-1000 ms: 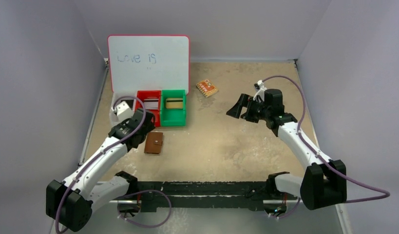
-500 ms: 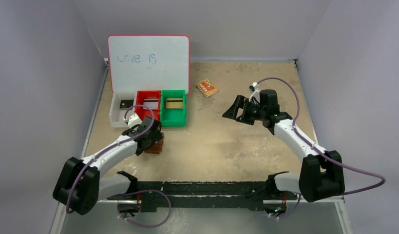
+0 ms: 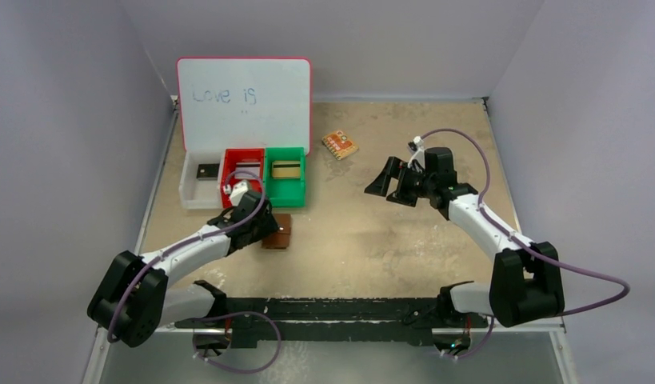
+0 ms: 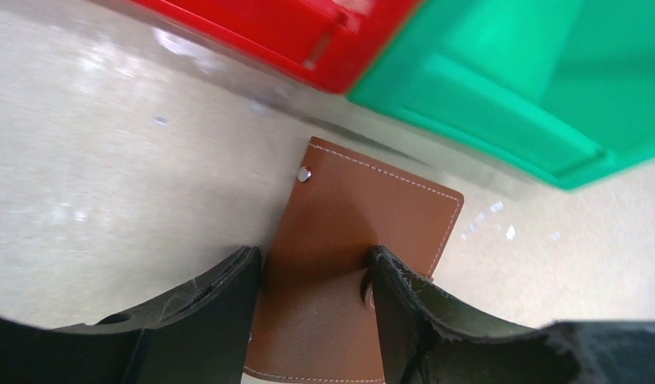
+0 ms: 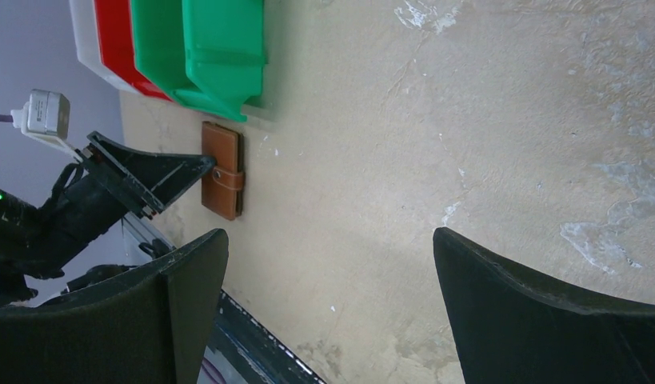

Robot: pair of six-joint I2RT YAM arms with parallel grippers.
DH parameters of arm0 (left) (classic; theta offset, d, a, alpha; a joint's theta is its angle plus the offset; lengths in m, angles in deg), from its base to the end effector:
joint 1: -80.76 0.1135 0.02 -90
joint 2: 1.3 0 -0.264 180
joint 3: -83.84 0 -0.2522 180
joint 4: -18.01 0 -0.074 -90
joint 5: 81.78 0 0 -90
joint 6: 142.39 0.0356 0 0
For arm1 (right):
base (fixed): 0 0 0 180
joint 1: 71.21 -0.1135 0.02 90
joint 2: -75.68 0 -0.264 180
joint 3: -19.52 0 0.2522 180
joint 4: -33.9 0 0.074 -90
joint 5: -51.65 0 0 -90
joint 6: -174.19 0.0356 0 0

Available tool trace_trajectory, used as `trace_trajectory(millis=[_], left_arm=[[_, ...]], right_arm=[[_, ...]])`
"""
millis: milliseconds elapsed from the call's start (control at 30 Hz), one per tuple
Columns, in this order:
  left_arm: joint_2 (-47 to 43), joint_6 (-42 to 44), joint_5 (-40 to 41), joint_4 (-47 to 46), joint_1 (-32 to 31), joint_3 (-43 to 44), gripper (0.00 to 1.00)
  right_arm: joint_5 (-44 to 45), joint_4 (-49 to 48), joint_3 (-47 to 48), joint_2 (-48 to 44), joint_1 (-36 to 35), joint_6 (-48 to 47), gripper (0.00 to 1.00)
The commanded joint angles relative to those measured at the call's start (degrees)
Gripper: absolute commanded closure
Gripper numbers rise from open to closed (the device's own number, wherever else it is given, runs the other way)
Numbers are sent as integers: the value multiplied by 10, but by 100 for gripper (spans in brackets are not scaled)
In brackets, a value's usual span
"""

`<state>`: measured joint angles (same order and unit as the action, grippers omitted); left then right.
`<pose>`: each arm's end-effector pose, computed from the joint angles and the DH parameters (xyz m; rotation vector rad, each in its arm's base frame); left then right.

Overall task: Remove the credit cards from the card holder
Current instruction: Move the card holder to the center of the board.

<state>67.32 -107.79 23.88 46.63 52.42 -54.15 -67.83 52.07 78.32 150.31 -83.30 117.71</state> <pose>0.1903 -0.0917 0.1574 -0.6897 2.4060 -0.2665 0.2698 0.0757 0.2406 0.1082 2.2509 1.0012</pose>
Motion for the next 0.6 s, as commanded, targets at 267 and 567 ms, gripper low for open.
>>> trace_trajectory(millis=[267,567], left_arm=[[31,-93,-51,-165,-155,-31,51],[63,-104,34,-141,-230,24,46]], right_arm=[[8,-3,10,12,-5,10,0],[55,3,0,24,-74,5,22]])
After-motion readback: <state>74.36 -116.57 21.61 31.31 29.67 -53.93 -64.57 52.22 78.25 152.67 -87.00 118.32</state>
